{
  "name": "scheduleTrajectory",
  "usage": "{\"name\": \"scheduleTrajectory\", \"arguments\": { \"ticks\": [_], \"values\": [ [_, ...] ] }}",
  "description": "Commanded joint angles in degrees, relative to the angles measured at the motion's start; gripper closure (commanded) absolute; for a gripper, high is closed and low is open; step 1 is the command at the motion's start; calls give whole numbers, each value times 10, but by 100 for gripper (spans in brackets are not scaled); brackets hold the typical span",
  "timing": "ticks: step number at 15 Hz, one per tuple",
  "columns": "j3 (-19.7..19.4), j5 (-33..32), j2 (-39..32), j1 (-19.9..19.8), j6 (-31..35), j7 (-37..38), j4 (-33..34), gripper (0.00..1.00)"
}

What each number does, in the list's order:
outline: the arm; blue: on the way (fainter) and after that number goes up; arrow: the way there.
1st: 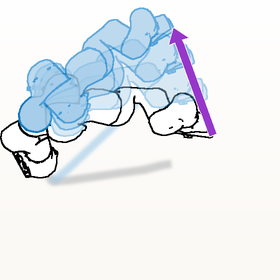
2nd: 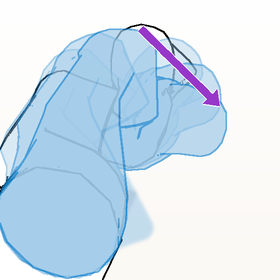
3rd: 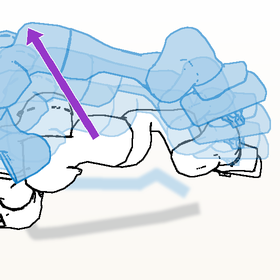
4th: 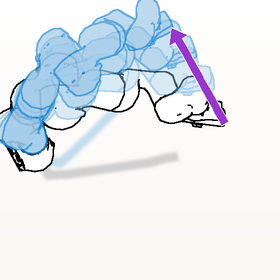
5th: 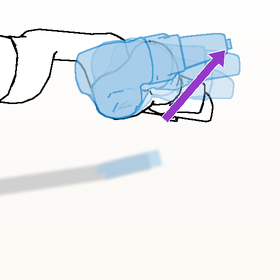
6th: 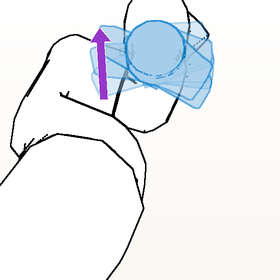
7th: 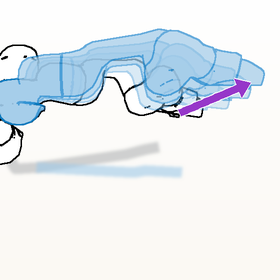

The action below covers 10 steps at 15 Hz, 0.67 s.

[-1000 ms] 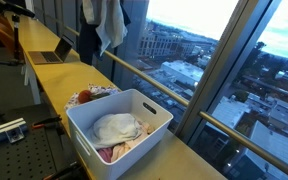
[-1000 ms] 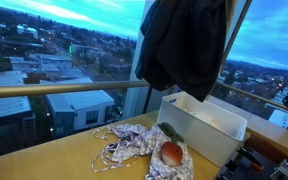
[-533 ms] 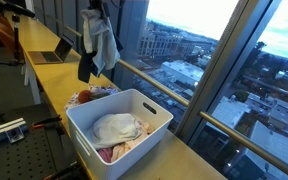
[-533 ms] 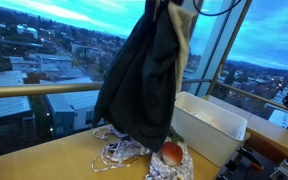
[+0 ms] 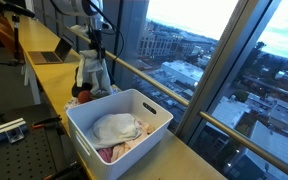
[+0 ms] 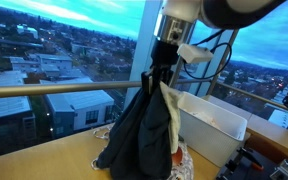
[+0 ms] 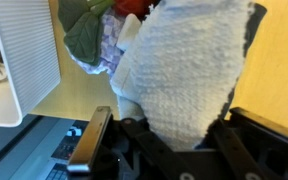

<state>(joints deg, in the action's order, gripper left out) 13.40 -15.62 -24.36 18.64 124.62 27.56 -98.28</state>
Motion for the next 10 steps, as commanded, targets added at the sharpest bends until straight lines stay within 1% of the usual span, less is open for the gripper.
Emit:
{"name": "scheduleTrajectory", "arguments": {
  "ticks": [1,5,9,10],
  "values": [
    [-22,42,37,0,42,-12,-67,60],
    [-39,68,110,-22,50,-20,-129,31],
    [-60,104,210,-73,54,-48,-202,3],
    [-69,109,229,-88,57,-57,-221,0]
  ]
}}
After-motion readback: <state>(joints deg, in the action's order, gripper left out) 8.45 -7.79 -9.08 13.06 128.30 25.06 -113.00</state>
